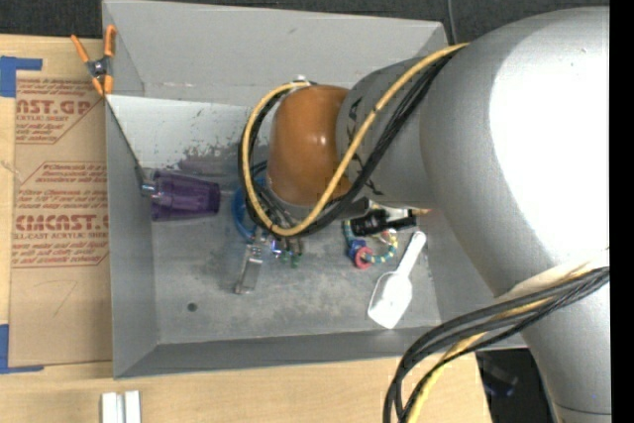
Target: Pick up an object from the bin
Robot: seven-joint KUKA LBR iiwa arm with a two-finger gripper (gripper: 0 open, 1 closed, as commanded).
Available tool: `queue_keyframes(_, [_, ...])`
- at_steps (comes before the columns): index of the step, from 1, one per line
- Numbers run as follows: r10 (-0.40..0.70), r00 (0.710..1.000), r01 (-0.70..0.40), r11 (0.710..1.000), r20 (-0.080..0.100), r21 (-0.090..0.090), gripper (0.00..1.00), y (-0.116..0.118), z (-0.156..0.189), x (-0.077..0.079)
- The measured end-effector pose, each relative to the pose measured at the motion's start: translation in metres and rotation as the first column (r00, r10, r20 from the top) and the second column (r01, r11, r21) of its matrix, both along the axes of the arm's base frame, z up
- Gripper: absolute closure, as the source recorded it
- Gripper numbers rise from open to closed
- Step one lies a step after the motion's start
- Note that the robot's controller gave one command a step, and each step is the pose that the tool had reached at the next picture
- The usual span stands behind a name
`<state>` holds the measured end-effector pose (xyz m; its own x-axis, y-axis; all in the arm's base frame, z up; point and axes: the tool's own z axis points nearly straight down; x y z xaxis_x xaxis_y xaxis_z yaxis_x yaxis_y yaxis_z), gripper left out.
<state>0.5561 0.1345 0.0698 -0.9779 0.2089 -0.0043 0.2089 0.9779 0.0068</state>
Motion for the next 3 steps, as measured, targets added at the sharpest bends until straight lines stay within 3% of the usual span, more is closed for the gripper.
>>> queue_keyframes(1, [-0.054, 0.999, 0.054, 0.999, -0.003, -0.002, 1.00, 0.0256, 0.0004, -0.0115])
queue_keyframes(3, [-0.054, 0.999, 0.054, 0.999, -0.005, -0.002, 1.00, 0.0253, 0.0026, -0.0122])
